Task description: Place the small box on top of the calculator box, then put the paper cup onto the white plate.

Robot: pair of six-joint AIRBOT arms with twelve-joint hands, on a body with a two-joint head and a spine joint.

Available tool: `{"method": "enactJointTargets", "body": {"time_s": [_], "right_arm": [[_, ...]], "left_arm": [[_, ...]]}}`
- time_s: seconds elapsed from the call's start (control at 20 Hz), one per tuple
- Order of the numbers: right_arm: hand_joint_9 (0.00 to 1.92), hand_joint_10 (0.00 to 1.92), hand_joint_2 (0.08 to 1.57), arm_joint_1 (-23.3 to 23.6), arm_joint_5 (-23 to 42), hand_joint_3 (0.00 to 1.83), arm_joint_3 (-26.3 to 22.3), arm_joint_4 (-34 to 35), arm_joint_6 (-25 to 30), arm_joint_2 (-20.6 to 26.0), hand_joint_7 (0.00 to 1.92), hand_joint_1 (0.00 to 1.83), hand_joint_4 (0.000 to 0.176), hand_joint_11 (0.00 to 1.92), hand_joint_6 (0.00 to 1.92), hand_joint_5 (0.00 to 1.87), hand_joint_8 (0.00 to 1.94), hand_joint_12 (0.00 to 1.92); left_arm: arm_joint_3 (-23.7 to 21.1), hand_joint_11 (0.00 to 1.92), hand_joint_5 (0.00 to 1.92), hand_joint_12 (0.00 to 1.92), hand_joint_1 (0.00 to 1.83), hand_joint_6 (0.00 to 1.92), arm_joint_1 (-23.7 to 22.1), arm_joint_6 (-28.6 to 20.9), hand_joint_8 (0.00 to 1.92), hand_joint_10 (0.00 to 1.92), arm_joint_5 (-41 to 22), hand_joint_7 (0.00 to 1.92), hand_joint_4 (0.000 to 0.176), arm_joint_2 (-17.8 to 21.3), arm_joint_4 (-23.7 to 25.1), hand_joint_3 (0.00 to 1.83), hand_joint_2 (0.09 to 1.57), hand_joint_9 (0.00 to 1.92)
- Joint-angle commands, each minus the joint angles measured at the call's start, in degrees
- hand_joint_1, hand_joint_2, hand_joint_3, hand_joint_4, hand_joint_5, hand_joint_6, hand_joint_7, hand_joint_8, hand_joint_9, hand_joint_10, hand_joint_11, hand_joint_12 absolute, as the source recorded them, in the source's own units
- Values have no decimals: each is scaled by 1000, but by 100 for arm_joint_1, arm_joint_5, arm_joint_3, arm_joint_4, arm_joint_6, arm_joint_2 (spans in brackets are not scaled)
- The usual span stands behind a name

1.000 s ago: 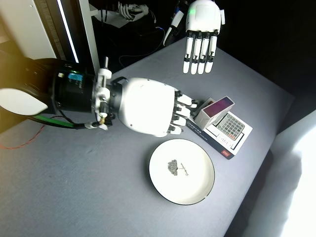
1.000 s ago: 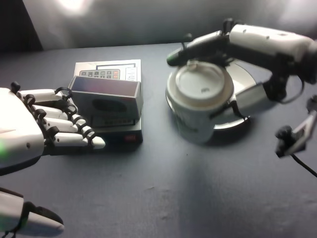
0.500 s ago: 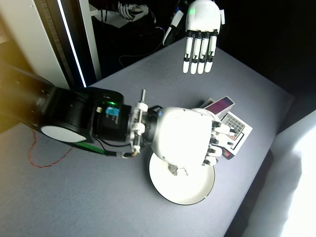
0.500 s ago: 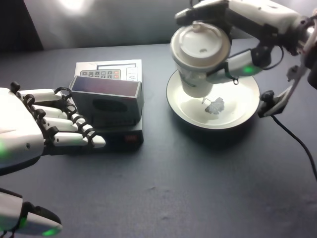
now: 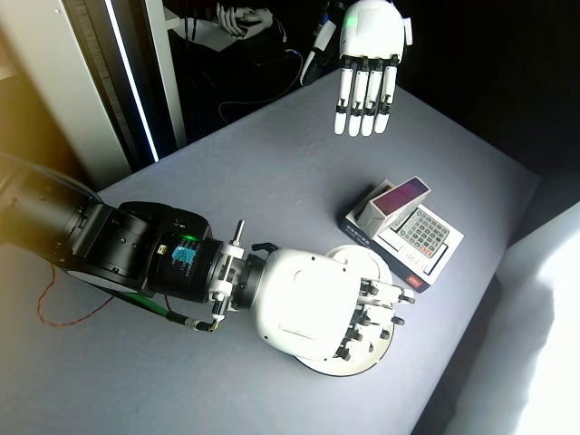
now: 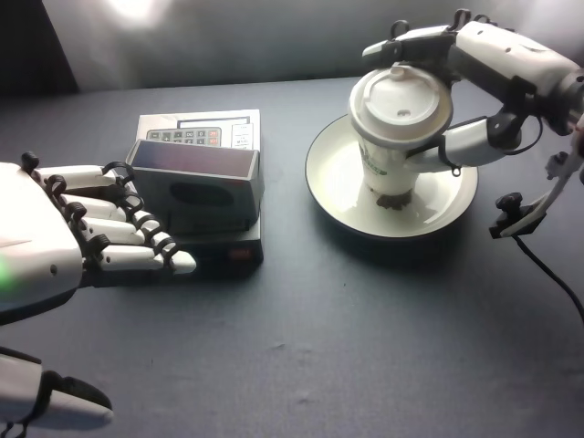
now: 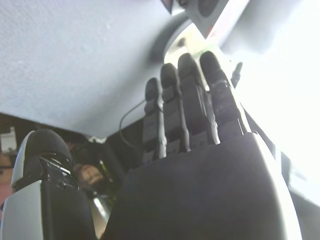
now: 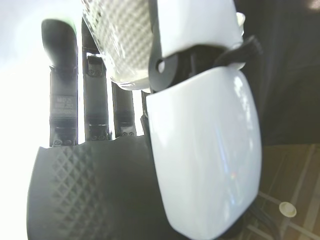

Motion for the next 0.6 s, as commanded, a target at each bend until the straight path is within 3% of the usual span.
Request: {"method": "enactJointTargets", "body": {"time_s": [0.0,0.05,0.2,0.25,0.3,0.35,0.4,0.5,0.55], "right_arm": [[780,784,1167,4,847,3,28,71,49,68,916,1228,0,603,1242,837,1058,1143],[910,344,1154,-33,861,4,40,111,49,60,933,1204,18,592,1193,865,1041,1123],[933,179,1175,-100,886,0,75,111,-2,12,924,1194,10,539,1265,805,1073,1142],[920,148,1171,-128,890,0,101,111,-2,-15,857,1155,0,504,1167,852,556,1147],[874,105,1089,-140,890,0,118,113,-2,-28,851,1246,0,435,552,754,285,1148],[841,66,1084,-149,890,0,135,117,-2,-38,860,1238,0,379,248,778,123,1151],[795,34,1060,-159,890,0,160,117,-2,-52,822,1230,0,298,116,772,45,1172],[755,13,1050,-170,890,0,188,117,-2,-66,783,1204,0,241,55,749,12,1188],[580,0,1004,-174,890,0,198,117,-2,-69,601,1125,0,78,2,570,0,1185]], "left_arm": [[-5,0,281,630,324,2,-98,3,2,3,-301,335,0,35,-134,0,1070,325],[-6,0,302,633,352,8,-98,3,4,1,-300,344,0,35,-133,0,1067,323],[-5,0,291,671,356,2,-99,3,4,5,-300,359,0,35,-122,0,1068,344],[-5,0,261,618,343,1,-99,3,2,2,-300,333,0,35,-121,3,1080,318],[-5,0,260,634,346,2,-99,3,1,2,-297,329,0,35,-121,1,1077,317],[-6,0,271,638,360,5,-101,3,2,3,-294,331,0,35,-121,0,1076,318],[-6,0,249,576,323,2,-102,3,0,1,-293,299,0,35,-121,4,1092,287],[-7,0,256,561,347,5,-102,3,3,3,-293,299,0,35,-121,1,1088,287],[-7,0,262,615,347,2,-102,3,6,5,-293,332,0,35,-122,0,1081,315]]}}
